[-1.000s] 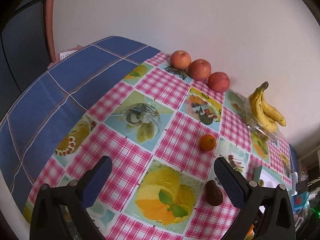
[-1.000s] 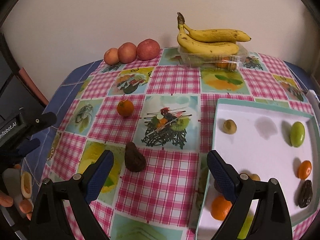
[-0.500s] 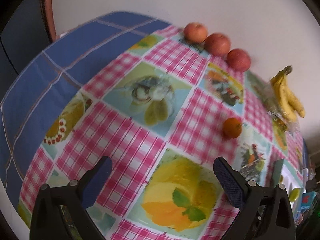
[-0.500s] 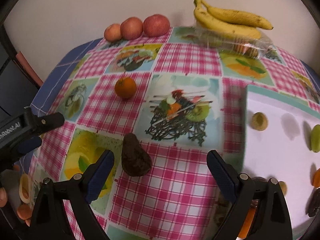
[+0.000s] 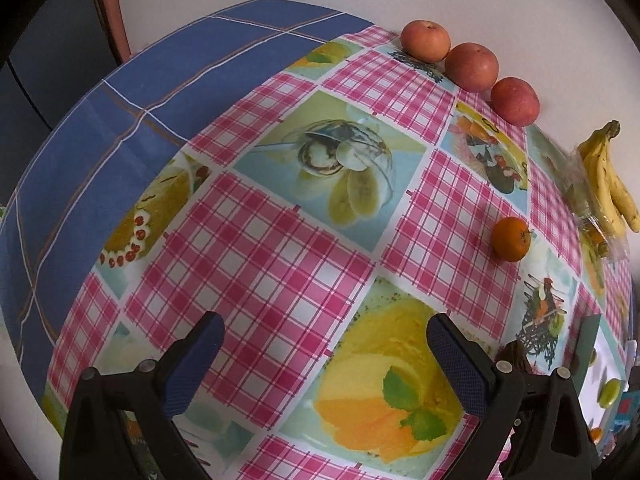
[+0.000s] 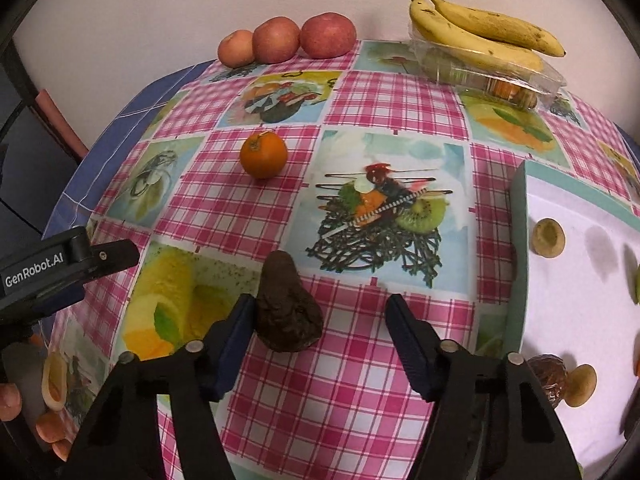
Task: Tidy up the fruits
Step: 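Grasp the dark avocado with the right tool while the left tool grasps the mandarin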
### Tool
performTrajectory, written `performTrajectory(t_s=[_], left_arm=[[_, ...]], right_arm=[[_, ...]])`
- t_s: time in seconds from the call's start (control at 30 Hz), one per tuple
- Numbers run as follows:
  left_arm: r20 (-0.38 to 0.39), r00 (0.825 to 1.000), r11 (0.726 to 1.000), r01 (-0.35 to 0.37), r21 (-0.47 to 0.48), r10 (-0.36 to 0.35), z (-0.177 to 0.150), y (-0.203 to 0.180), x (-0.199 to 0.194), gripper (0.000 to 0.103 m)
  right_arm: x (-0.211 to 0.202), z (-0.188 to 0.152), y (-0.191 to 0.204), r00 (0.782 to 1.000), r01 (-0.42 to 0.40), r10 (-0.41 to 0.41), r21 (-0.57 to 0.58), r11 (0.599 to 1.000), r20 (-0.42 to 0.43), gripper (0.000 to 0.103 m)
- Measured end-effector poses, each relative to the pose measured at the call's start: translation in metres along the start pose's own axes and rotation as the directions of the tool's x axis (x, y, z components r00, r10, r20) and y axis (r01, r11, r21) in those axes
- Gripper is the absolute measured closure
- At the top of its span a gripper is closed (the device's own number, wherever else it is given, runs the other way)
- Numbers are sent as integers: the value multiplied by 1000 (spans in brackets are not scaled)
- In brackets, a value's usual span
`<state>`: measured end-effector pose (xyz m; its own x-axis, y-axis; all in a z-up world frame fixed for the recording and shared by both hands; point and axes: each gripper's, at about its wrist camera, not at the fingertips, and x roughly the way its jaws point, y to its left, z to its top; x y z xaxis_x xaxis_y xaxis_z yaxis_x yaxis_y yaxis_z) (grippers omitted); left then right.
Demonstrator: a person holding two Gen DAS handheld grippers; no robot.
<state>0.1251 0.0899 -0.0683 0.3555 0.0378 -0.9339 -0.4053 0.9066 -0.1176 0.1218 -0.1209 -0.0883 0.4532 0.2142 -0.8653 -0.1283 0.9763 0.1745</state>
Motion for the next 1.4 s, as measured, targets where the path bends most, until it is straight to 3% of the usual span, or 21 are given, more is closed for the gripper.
performTrajectory(t_s=[0.17, 0.33, 0.6, 0.77, 0.87, 1.0, 1.4], left_arm=[[-1, 1000, 1000, 2, 14, -2, 1, -4, 1, 1], [-4, 1000, 1000, 10, 10, -10, 2, -4, 2, 1], [-5, 1000, 1000, 13, 16, -12, 2, -5, 1, 1], [3, 1000, 999, 16, 30, -16, 1, -9, 1, 1], [4, 999, 999, 34, 32, -34, 2, -11, 0, 1], [8, 998, 998, 57, 36, -57, 3, -14, -1, 1], [11, 993, 993, 116, 37, -116, 2, -24, -4, 1]], right_arm=[[1, 0, 5, 999, -33, 33, -15, 999, 4, 59], [1, -1, 6, 998, -61, 61, -18, 998, 1, 67], [-1, -1, -3, 998, -69, 69, 23, 997, 6, 68], [-4, 1, -29, 997, -73, 72, 115, 991, 12, 68], [-10, 3, -44, 996, -86, 83, 159, 984, 27, 68], [-21, 7, -55, 998, -44, 37, 163, 986, 46, 68], [-39, 18, -75, 992, -95, 72, 226, 970, 107, 68]])
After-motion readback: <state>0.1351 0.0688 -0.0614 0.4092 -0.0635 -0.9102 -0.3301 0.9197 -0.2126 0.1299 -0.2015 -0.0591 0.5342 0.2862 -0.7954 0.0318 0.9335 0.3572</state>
